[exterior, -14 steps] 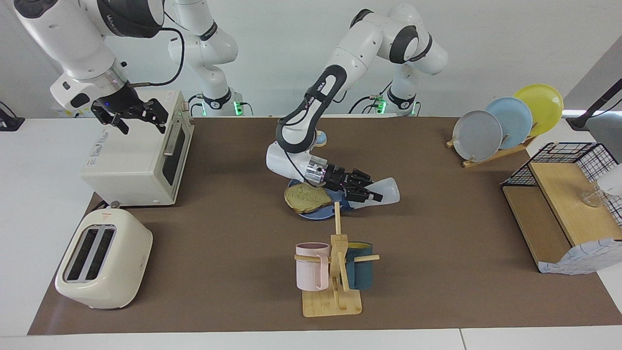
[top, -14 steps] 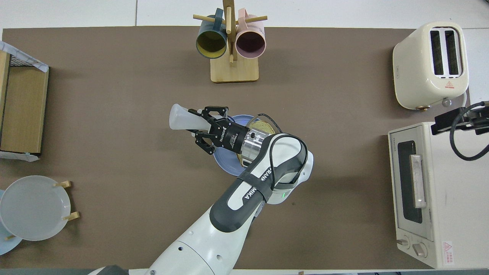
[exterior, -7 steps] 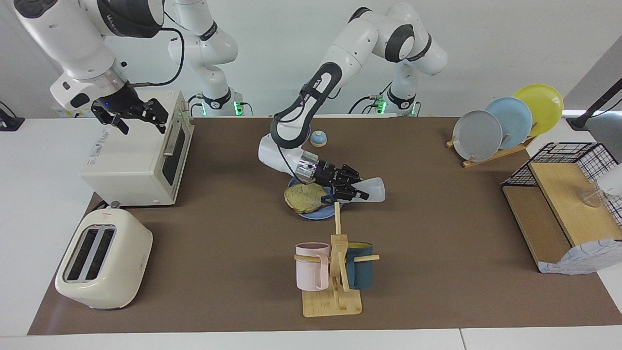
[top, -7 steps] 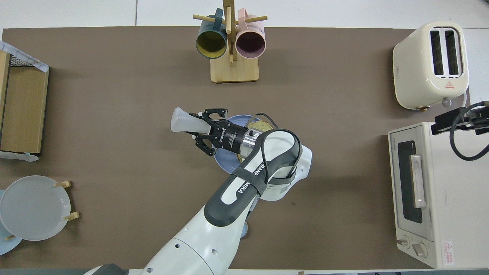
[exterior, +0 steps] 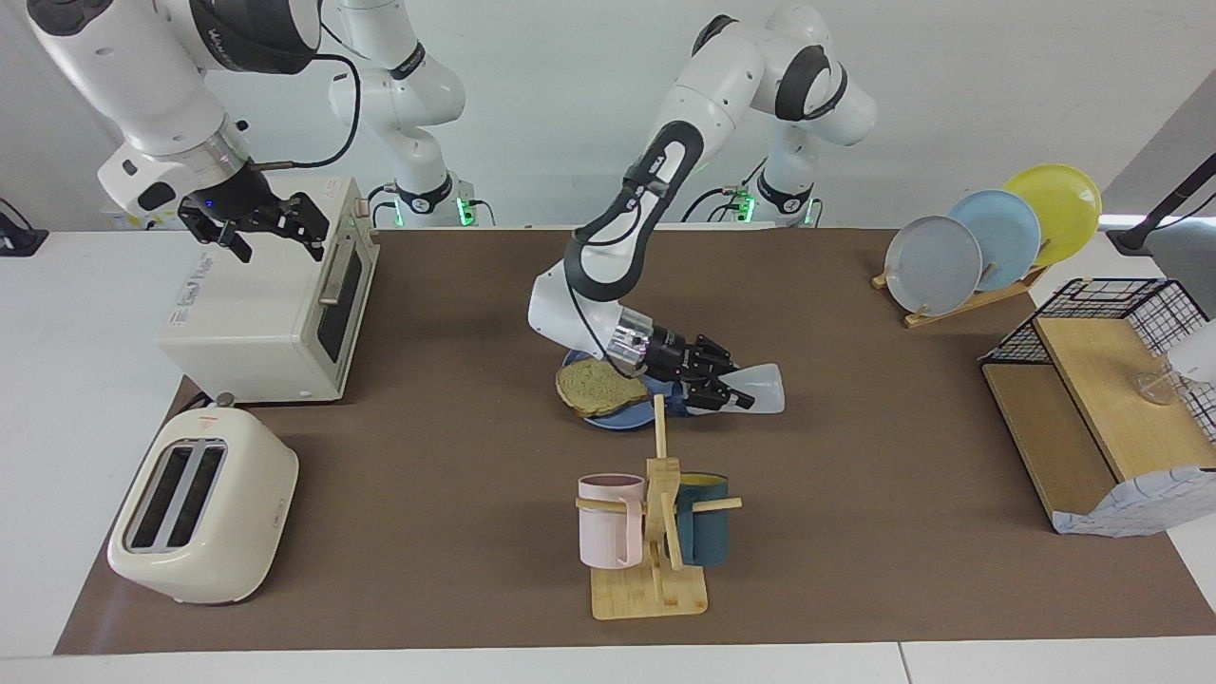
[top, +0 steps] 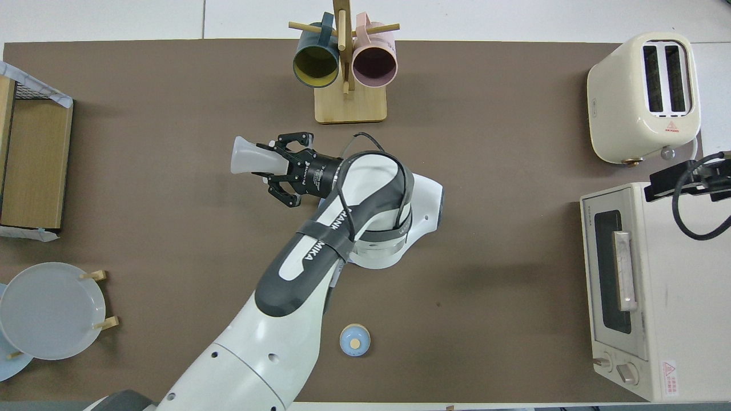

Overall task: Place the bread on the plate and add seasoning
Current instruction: 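Carry the bottle back and set it down with the left gripper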

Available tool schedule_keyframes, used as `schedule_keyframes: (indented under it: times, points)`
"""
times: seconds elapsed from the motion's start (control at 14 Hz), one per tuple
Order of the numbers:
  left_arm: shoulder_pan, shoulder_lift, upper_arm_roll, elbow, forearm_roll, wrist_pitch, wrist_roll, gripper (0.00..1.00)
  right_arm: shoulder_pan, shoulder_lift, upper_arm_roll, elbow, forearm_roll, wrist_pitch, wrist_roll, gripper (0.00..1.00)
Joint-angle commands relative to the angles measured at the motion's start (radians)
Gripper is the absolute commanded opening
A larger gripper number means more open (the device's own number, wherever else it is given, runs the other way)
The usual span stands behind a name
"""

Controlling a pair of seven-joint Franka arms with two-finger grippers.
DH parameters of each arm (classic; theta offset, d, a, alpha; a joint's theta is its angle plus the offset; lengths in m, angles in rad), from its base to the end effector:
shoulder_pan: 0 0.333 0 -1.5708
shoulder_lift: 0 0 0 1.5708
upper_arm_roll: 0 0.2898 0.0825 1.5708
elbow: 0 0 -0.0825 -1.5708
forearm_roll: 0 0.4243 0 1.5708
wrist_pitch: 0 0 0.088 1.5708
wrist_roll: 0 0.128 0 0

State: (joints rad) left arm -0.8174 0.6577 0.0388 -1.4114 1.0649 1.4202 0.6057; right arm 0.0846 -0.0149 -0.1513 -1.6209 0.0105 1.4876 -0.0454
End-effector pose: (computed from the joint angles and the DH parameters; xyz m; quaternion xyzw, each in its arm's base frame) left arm 0.5687 -0.3957 0.2929 -0.5679 0.5847 0.2283 0.5325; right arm 0.5762 -0.0376 0.5539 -0.9982 0.0104 0.0588 0.0097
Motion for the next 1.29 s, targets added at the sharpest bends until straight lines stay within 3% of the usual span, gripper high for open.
schedule_keyframes:
  times: [0.0,0.14,0.43,0.72,0.93,1.22]
  points:
    - [0.082,-0.105,-0.005,-0.023,-0.094,0.045,-0.006,0.00,-0.014,-0.011,0.009,-0.008,-0.006,0.003,-0.014,1.00]
    - [0.144,-0.150,-0.005,-0.032,-0.190,0.104,-0.125,0.00,-0.014,-0.011,0.009,-0.008,-0.006,0.003,-0.014,1.00]
    - [0.346,-0.305,-0.005,-0.112,-0.497,0.385,-0.247,0.00,-0.014,-0.011,0.009,-0.008,-0.006,0.003,-0.014,1.00]
    - [0.487,-0.354,-0.005,-0.223,-0.764,0.676,-0.348,0.00,-0.014,-0.011,0.009,-0.008,-0.006,0.003,-0.014,1.00]
    - [0.549,-0.382,-0.008,-0.401,-0.862,1.050,-0.513,0.00,-0.014,-0.011,0.009,-0.008,-0.006,0.003,-0.014,1.00]
    - [0.573,-0.385,-0.008,-0.589,-0.884,1.454,-0.717,0.00,-0.014,-0.011,0.009,-0.008,-0.006,0.003,-0.014,1.00]
